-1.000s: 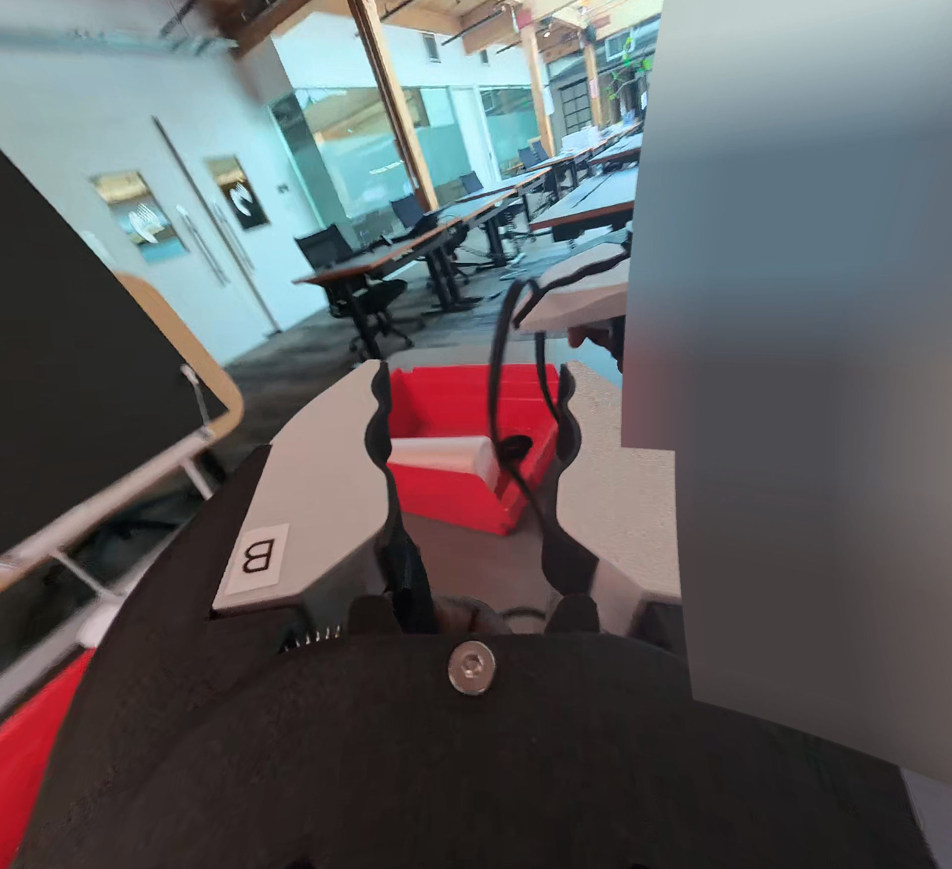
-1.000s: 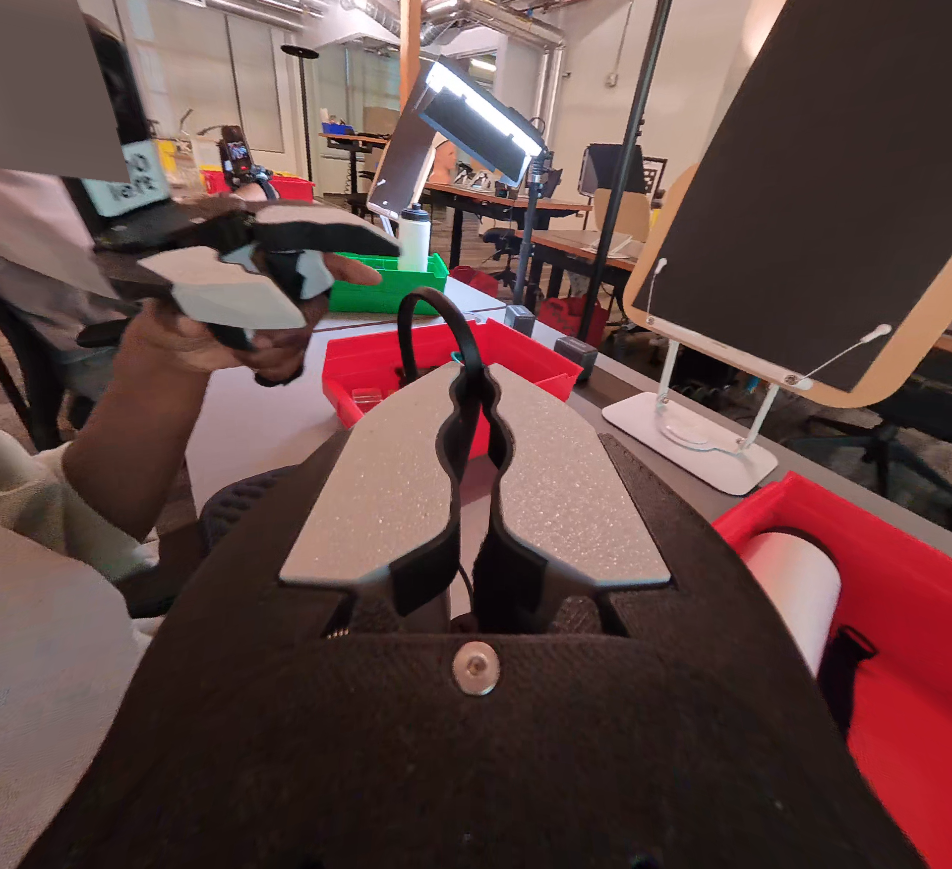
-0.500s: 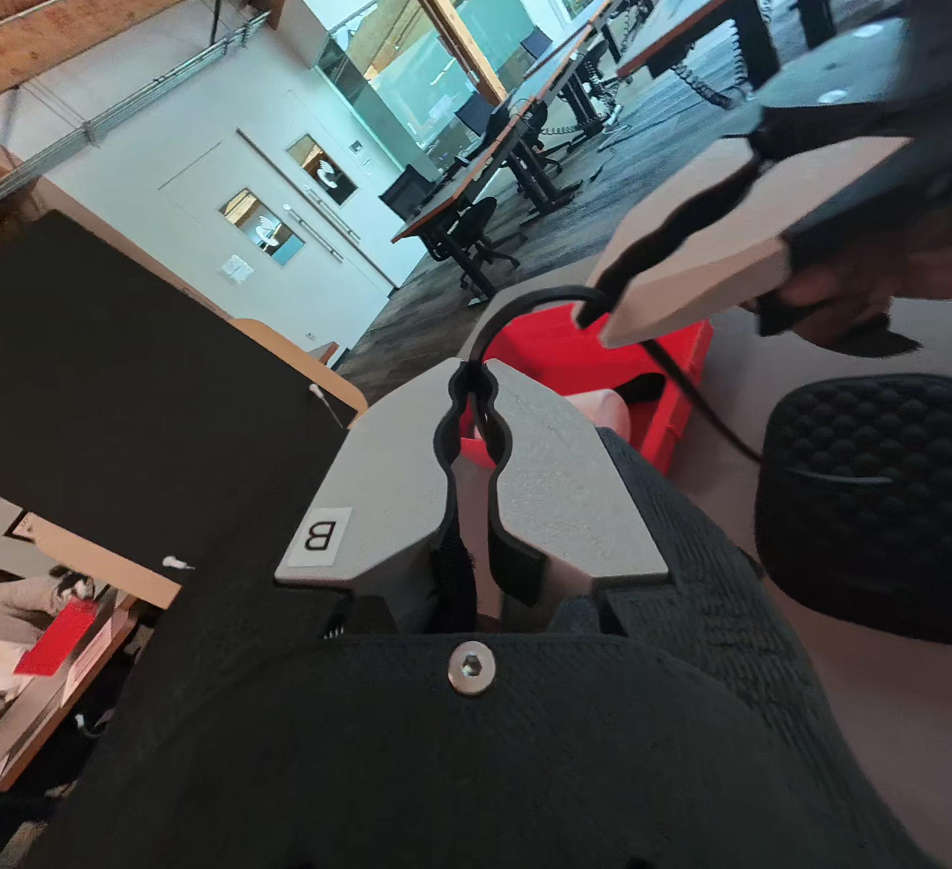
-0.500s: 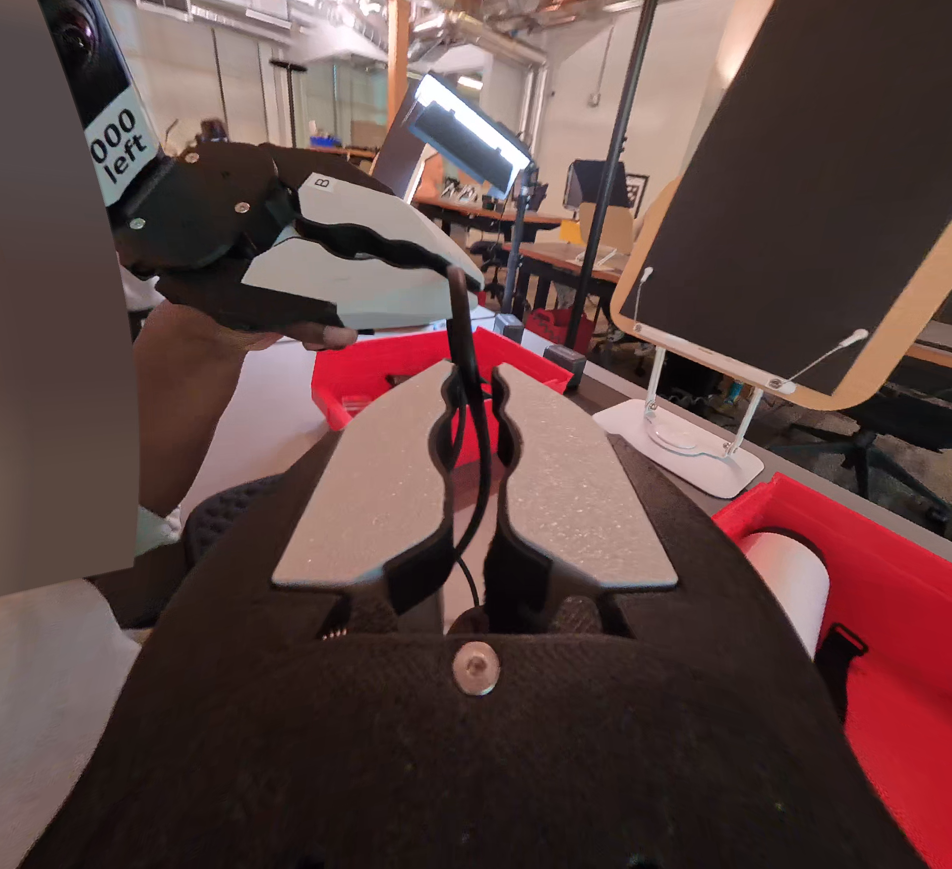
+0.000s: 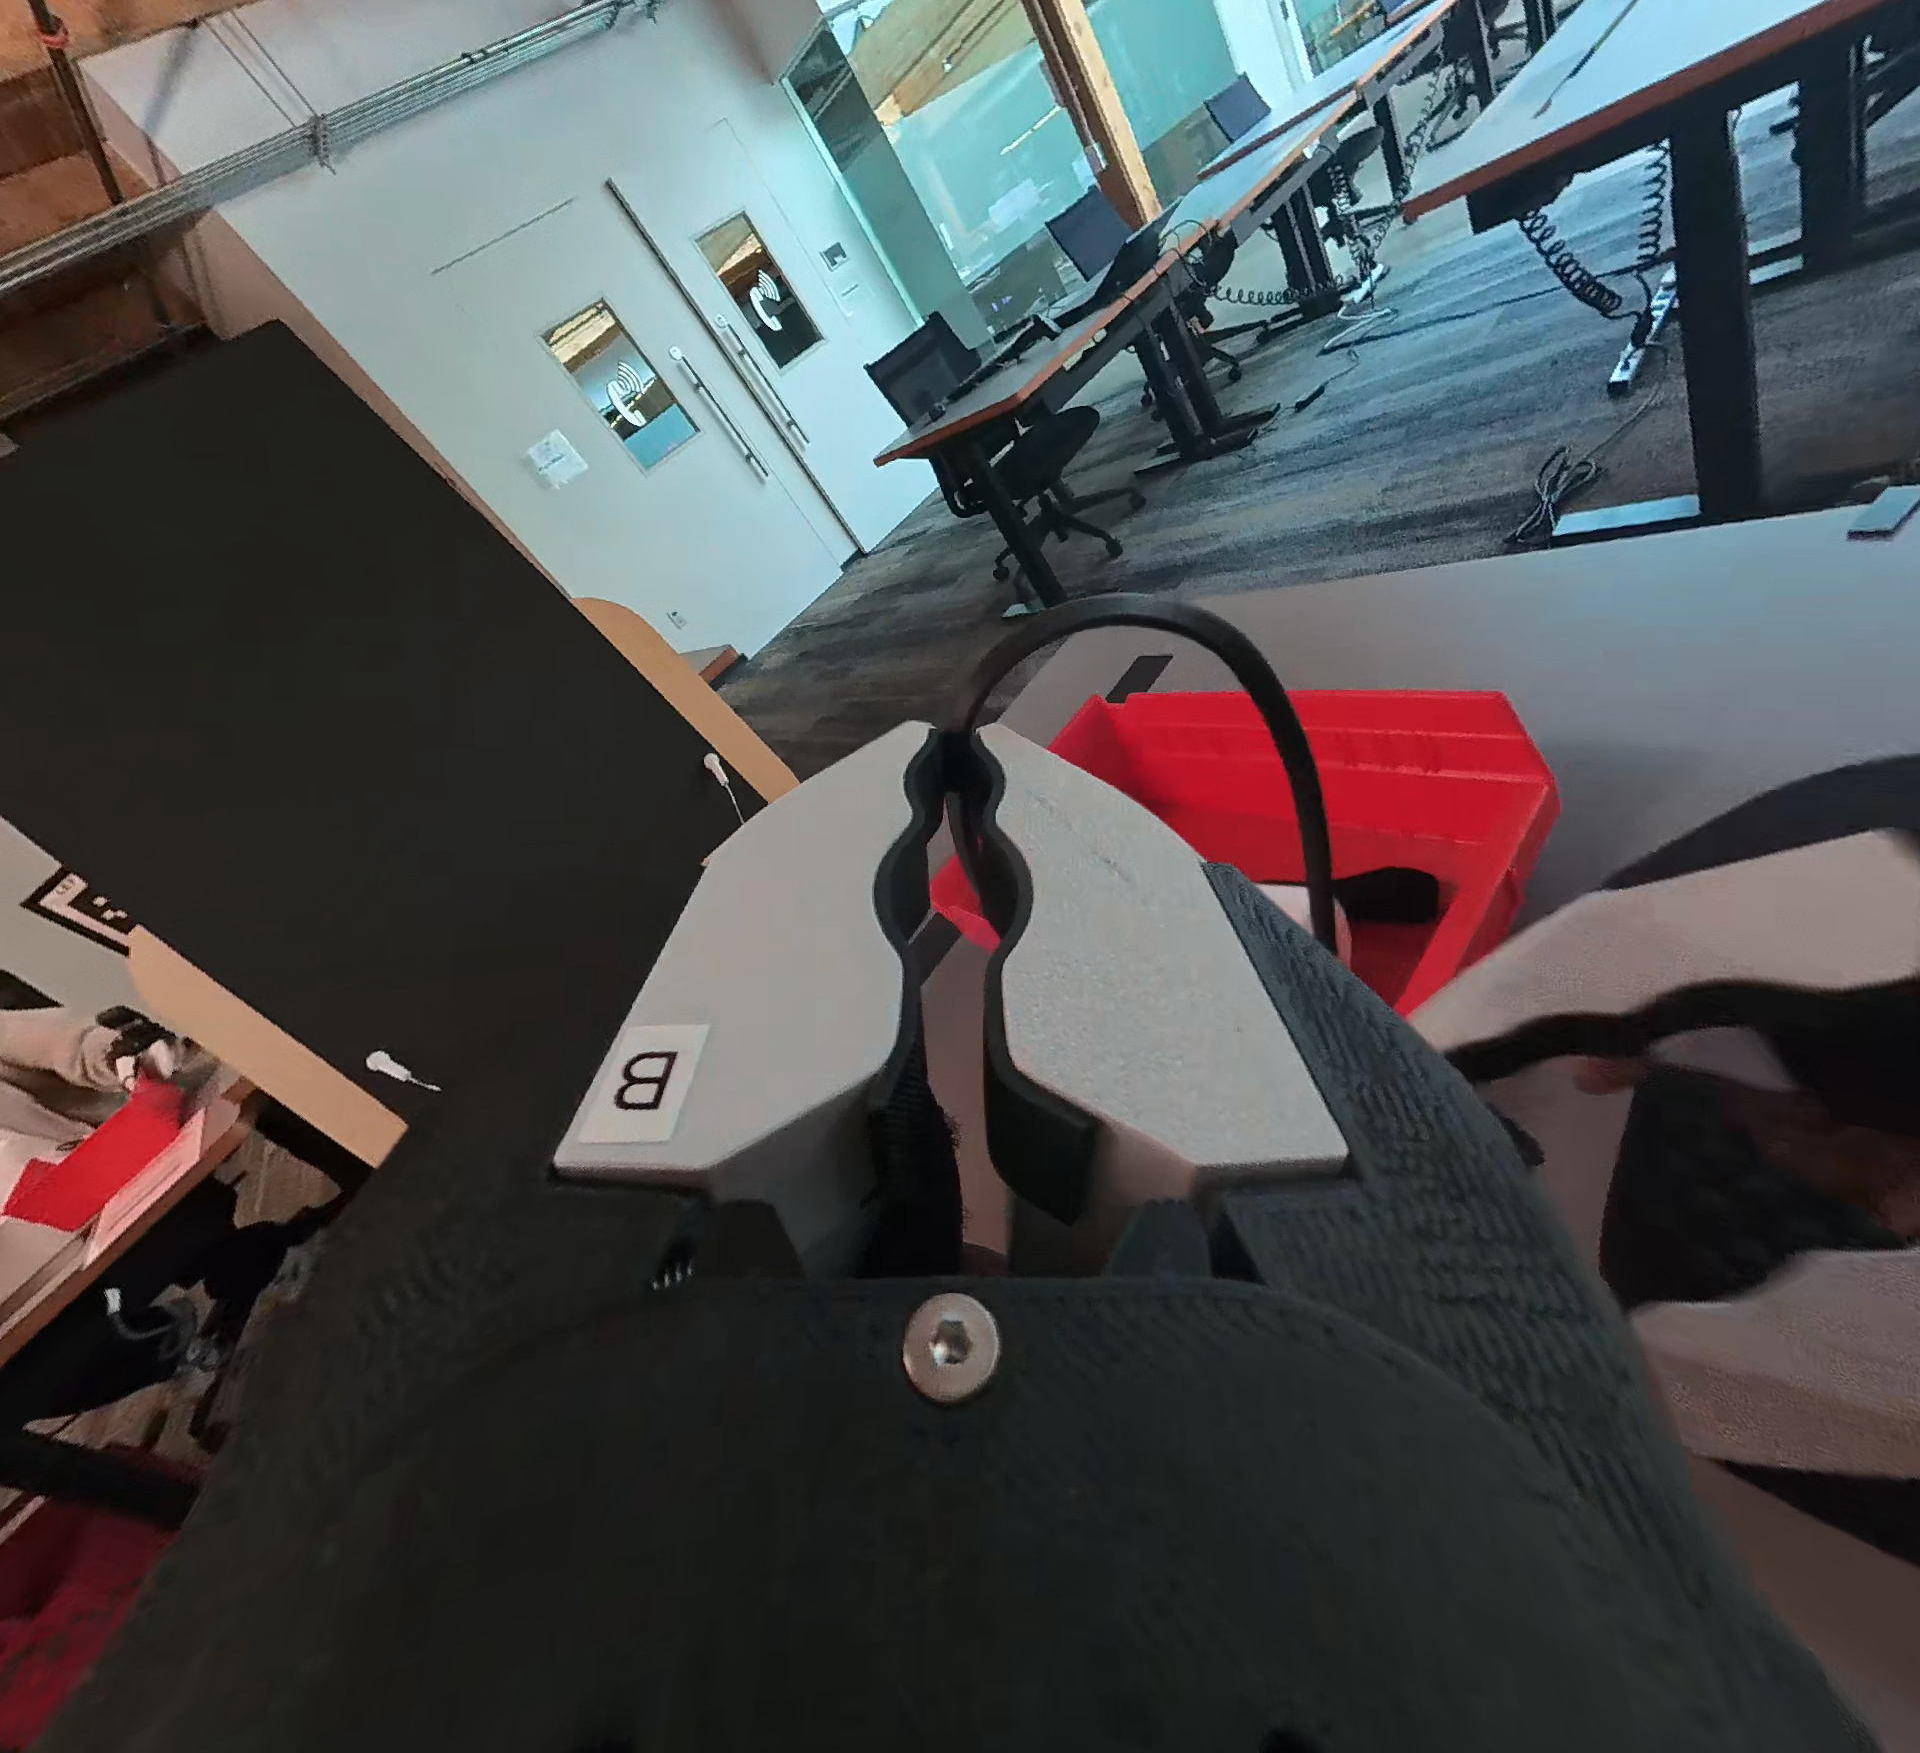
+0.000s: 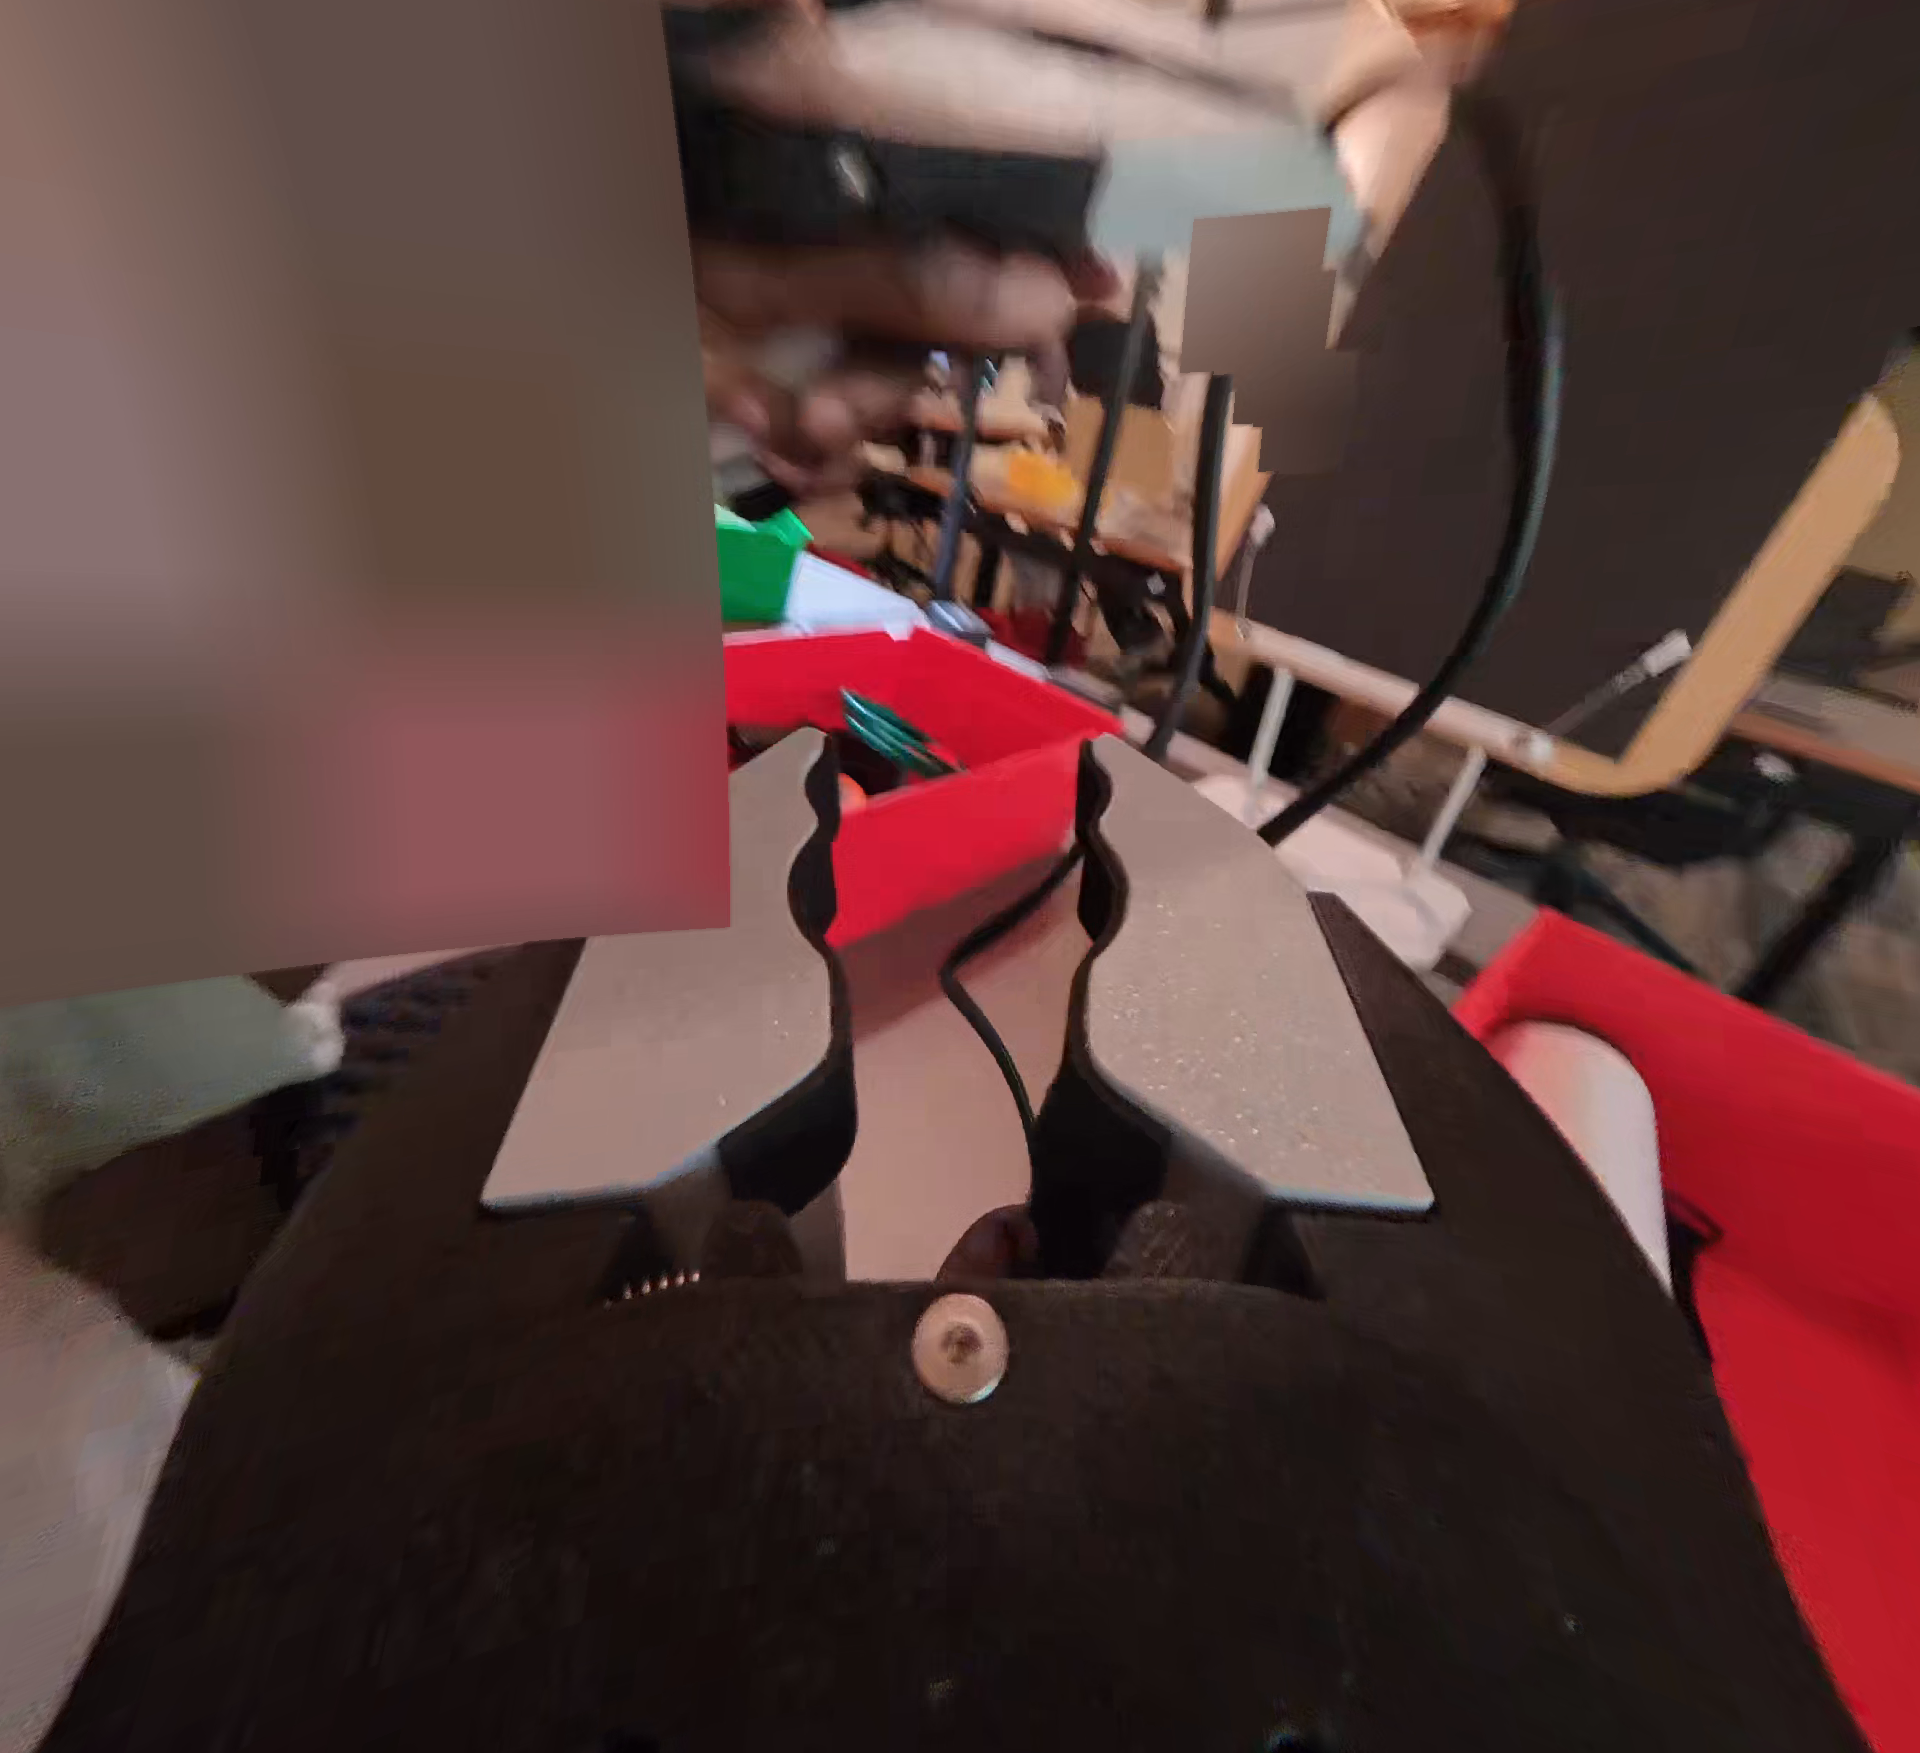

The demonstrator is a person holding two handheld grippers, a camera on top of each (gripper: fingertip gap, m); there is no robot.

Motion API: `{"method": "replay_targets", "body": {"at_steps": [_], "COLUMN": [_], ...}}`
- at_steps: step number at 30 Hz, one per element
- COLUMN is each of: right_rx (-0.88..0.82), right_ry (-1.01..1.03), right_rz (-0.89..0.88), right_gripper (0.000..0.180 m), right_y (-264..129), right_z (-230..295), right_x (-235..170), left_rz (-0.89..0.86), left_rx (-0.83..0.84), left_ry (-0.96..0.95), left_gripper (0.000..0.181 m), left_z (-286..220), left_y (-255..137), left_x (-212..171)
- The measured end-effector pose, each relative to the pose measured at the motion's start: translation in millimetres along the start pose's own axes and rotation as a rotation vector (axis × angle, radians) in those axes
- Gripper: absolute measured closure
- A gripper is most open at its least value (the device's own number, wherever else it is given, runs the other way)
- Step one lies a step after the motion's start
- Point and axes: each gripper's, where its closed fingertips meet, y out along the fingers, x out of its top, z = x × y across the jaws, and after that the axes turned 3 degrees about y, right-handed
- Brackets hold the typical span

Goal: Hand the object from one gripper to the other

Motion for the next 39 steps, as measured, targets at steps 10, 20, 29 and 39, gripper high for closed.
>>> {"method": "replay_targets", "body": {"at_steps": [10,20,29,39], "right_rx": [-0.152,-0.085,-0.055,-0.127], "right_ry": [-0.022,-0.045,-0.079,-0.084], "right_rz": [0.097,0.18,0.305,0.318], "right_gripper": [0.173,0.176,0.176,0.176], "right_y": [31,-5,-18,-36], "right_z": [-38,-50,-56,-81], "right_x": [-37,-22,-25,-16], "left_rz": [-0.108,0.181,0.208,0.118], "left_rx": [-0.016,-0.091,0.014,0.123], "left_ry": [-0.163,-0.62,-0.492,-0.591], "left_gripper": [0.177,0.162,0.111,0.123], "left_z": [5,-8,11,47], "left_y": [-24,-28,-64,-89], "left_x": [5,-142,-147,-151]}}
